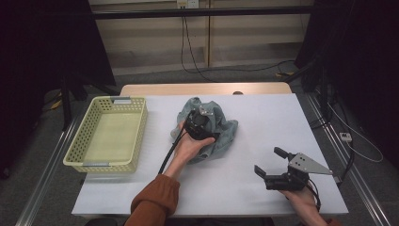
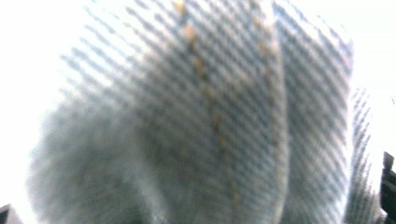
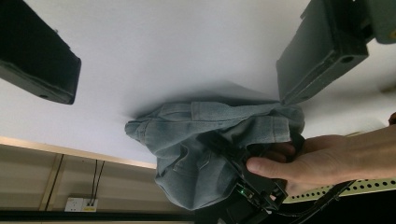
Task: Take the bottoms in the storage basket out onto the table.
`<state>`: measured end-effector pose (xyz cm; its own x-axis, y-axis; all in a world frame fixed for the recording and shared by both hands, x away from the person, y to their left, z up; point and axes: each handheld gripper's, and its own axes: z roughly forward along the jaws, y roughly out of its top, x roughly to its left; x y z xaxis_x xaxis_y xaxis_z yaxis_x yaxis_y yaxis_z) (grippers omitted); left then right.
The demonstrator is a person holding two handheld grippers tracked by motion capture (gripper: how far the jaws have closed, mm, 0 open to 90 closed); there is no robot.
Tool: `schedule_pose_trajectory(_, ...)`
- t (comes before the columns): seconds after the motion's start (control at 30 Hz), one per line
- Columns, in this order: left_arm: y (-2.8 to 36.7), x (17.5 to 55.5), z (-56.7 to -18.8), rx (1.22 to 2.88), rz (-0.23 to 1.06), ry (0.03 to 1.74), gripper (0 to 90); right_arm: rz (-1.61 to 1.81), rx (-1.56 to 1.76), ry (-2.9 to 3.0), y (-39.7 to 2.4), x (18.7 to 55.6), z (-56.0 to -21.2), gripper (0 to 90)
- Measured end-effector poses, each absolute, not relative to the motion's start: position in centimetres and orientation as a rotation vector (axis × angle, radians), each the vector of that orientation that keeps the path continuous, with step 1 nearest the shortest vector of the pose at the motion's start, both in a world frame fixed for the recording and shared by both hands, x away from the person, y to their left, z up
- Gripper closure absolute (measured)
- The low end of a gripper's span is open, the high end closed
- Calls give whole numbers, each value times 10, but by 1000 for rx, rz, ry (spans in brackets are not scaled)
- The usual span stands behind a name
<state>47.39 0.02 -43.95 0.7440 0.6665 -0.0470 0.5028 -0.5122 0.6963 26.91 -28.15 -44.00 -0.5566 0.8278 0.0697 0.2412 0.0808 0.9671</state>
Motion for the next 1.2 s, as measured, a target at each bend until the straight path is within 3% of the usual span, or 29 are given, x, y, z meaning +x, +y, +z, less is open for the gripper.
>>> schedule_pose_trajectory(0.13, 5, 476, -436, 2179, 261, 892, 111, 1503, 1053, 1858, -282, 270, -441, 0)
schedule_pose_trajectory(0.4, 9, 474, -427, 2141, 318, 895, 64, 1511, 1043, 1866, -280, 273, -441, 0)
schedule_pose_trajectory(1.2, 28, 463, -400, 2006, 417, 842, 49, 1509, 1055, 1857, -282, 273, -441, 0)
